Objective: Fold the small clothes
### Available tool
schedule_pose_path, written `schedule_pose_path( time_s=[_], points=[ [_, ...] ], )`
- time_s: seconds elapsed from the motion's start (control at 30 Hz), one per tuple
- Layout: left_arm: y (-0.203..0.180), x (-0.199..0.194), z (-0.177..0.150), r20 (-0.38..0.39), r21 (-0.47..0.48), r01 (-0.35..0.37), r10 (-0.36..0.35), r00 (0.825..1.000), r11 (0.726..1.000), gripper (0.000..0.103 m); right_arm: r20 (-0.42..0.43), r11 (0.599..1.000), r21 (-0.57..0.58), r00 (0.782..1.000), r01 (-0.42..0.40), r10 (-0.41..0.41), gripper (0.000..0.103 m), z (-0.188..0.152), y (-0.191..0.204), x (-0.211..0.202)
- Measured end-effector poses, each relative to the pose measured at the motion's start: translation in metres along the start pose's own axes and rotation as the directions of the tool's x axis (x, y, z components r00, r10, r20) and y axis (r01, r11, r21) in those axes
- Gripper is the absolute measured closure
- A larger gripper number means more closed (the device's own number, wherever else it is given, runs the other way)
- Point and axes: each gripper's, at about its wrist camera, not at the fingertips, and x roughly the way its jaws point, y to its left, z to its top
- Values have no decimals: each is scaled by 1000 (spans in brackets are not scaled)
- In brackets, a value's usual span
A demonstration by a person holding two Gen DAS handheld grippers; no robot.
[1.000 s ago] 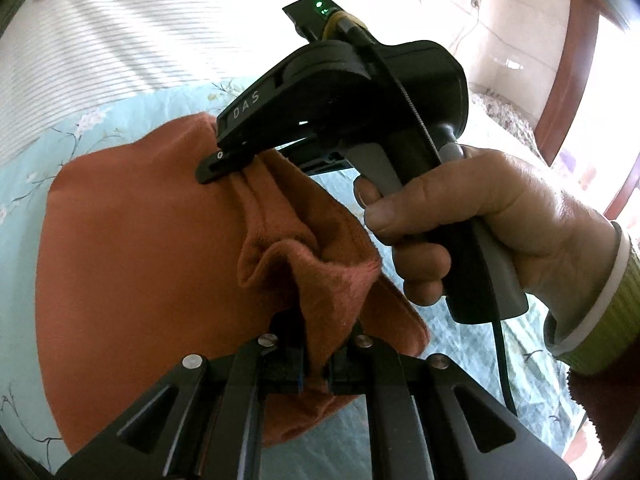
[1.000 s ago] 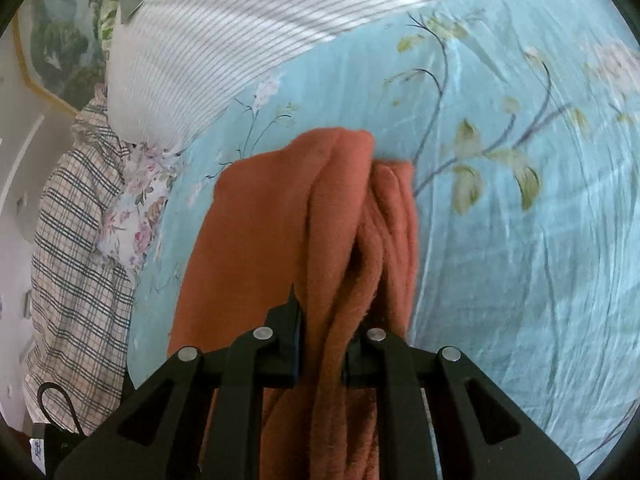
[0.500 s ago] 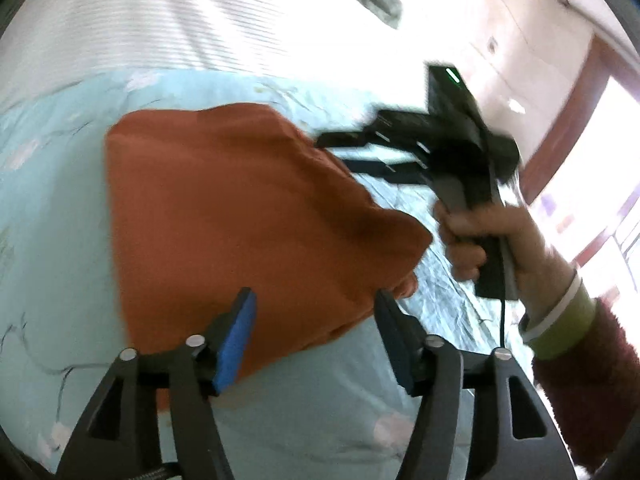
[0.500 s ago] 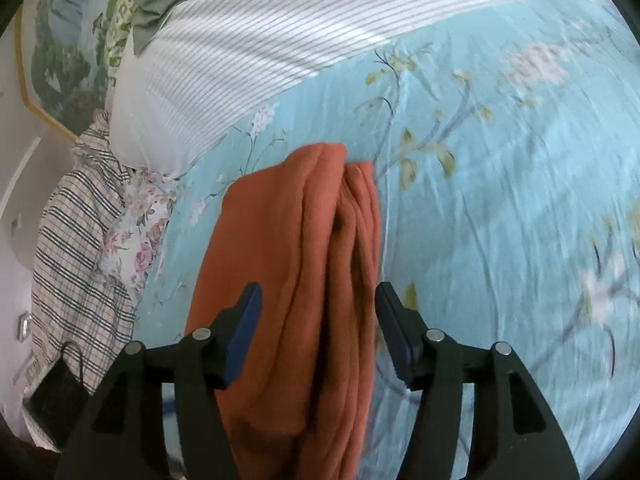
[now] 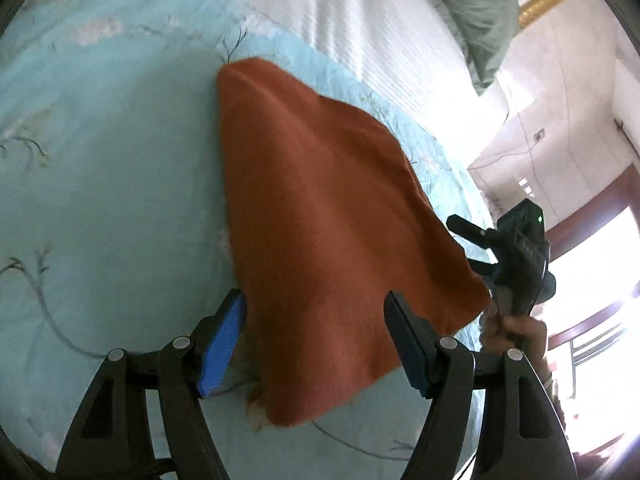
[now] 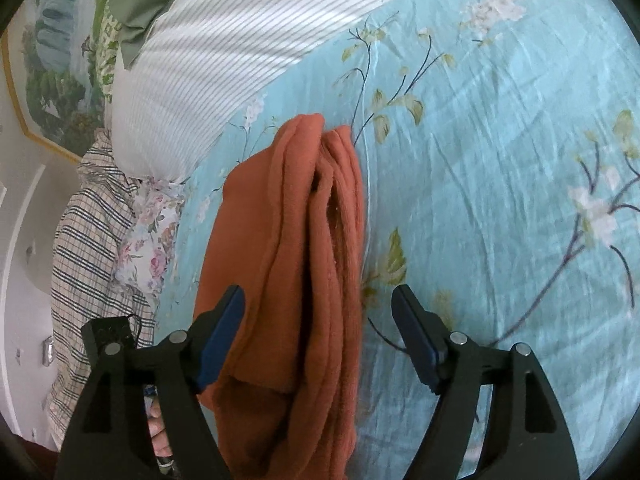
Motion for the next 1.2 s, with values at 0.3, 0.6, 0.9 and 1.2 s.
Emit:
schedule_pose_path(
  time_s=[0.3,0.6,0.9,1.2],
  points=[
    [29,46,29,-68,-88,23,-29,997,996,28,-75,999,-24,997,-21,20,26,23,3,37],
    [44,61,39,-106,-74,74,-82,991,994,61,-164,997,-68,986,-29,18,61,24,11,62],
    [47,26,32,-24,-58,140,-141,990,988,74,-162,990,-70,981,-121,109,75,-8,53,64],
    [83,-86,16,81,-18,74,-72,994,997,74,-177,954,-101,949,-281,260,75,-56,137,120]
  ],
)
